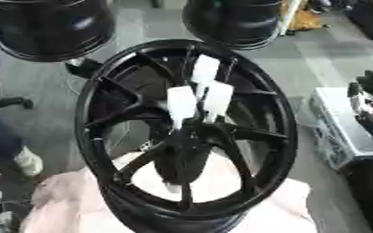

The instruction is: Pull the pin out of the wheel hub.

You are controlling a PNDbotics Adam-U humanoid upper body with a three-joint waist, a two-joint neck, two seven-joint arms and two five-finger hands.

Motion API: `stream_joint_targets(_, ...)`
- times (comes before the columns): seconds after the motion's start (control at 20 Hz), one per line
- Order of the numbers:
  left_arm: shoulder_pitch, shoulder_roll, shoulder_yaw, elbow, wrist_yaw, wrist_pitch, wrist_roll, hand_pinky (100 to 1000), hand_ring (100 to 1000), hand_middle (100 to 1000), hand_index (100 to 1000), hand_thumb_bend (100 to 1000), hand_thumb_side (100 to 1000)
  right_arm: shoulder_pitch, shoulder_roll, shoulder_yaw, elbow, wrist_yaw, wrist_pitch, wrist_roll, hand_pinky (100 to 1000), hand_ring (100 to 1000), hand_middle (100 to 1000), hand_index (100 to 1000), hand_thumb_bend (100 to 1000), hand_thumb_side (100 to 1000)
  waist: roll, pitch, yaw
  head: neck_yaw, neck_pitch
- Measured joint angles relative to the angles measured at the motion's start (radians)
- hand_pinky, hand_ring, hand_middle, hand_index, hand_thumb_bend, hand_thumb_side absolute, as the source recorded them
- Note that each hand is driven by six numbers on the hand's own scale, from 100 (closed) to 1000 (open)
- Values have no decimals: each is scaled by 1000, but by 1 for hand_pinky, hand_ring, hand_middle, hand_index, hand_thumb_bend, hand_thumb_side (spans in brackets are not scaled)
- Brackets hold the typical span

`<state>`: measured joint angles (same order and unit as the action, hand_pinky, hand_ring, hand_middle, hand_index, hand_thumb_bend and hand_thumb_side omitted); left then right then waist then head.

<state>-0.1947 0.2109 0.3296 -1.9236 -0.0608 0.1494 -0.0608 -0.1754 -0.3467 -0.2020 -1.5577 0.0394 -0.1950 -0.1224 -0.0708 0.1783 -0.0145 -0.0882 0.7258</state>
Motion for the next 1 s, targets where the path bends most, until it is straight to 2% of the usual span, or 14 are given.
stream_joint_targets(0.3, 0, 0, 0, 0, 0, 0, -1, 763, 700, 714, 750, 430, 645, -7, -4, 0, 0, 1, 0, 2, 720, 865, 787, 876, 238, 484, -1, 0, 0, 0, 0)
stream_joint_targets(0.5, 2, 0, 0, 0, 0, 1, -3, 763, 700, 714, 750, 430, 645, -41, -51, 11, -6, 16, 0, 15, 730, 866, 793, 883, 247, 471, -6, -1, 4, 0, 1)
stream_joint_targets(0.75, 2, 0, -1, 0, 0, 1, -8, 763, 700, 714, 750, 427, 645, -95, -188, 50, -19, 27, -8, 56, 747, 870, 802, 894, 252, 473, -12, -5, 14, -1, 1)
stream_joint_targets(1.0, 3, 0, -6, 0, 0, 1, -12, 764, 700, 714, 750, 428, 645, -159, -352, 134, -35, 2, -29, 153, 755, 872, 807, 904, 255, 477, -16, -17, 21, -6, 1)
